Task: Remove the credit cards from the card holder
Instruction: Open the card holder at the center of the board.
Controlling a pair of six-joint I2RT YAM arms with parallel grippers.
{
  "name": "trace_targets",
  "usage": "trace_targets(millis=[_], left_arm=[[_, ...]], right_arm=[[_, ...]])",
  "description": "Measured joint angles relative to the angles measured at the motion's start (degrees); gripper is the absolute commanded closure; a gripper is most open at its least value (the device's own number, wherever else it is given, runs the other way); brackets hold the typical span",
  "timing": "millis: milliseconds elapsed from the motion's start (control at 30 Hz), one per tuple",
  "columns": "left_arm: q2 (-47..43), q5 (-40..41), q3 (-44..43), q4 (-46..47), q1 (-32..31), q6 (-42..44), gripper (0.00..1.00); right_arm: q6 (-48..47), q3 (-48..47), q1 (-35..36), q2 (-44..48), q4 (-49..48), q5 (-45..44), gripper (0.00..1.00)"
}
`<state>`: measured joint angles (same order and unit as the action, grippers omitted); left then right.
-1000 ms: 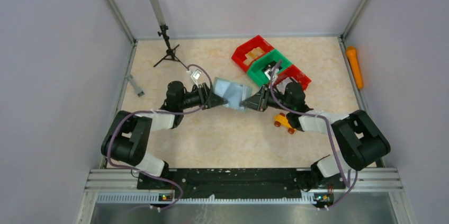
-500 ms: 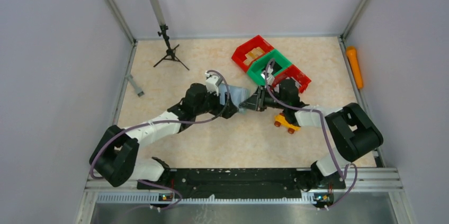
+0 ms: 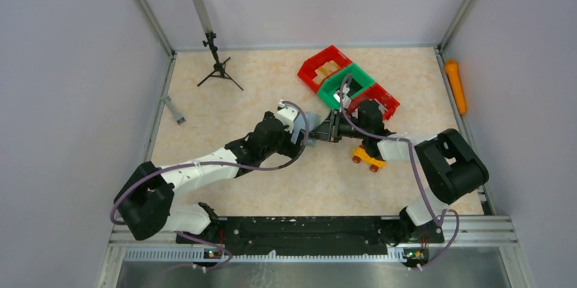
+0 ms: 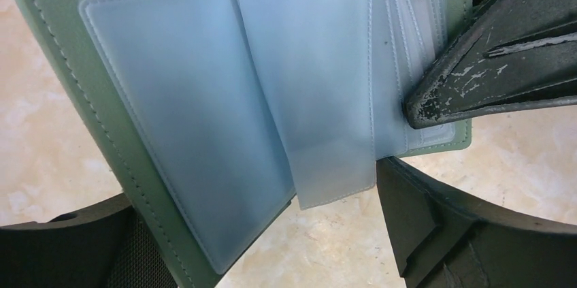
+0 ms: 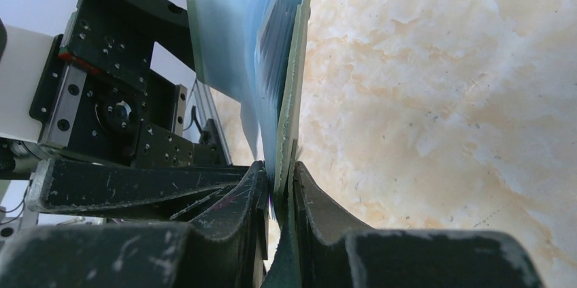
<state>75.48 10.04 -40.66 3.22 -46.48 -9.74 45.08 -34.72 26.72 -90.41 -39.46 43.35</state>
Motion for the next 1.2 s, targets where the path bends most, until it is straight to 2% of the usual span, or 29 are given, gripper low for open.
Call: trace_targets(millis=[200,300,467,567,700,900,1100,1200], left_arm=[[0.04,1.60,0.00,-0.39,-0.20,0.92,0.05],[0.04,1.66,-0.02,-0.50,-0.20,0.76,0.14],[0.00,1.01,0.02,-0.61,0.28,-0.68,0.35],[-0.35,-1.70,0.39,-0.15,2.23,-1.95,0.40],[-2.16,-7.39,2.12,0.50,7.52,-4.39,0.40],[-3.76,-15.56,4.81,2.91,13.09,-7.67,0.30],[-4.09,-20.17,5.35,5.38,16.55,-10.67,0.24],[-4.13,-21.77,5.55,6.25,18.25,-11.91,0.18]], right_arm=[[1.55,-0.68,-0.28,-1.92,-1.60,1.60,1.00],[1.66,-0.70,-0.28,-1.95,-1.66,1.81,1.00],[1.44,-1.11,-0.28,-1.99,-1.42,1.79,1.00],[1.03,-1.75,-0.28,-2.01,-1.05,1.77,1.00],[0.72,-2.16,-0.28,-2.01,-1.05,1.79,1.00],[-0.44,-2.49,-0.26,-2.03,1.16,1.92,1.00],[-1.49,-2.95,-0.22,-2.25,3.30,2.75,1.00],[-1.90,-3.04,-0.20,-2.69,4.17,2.84,1.00]])
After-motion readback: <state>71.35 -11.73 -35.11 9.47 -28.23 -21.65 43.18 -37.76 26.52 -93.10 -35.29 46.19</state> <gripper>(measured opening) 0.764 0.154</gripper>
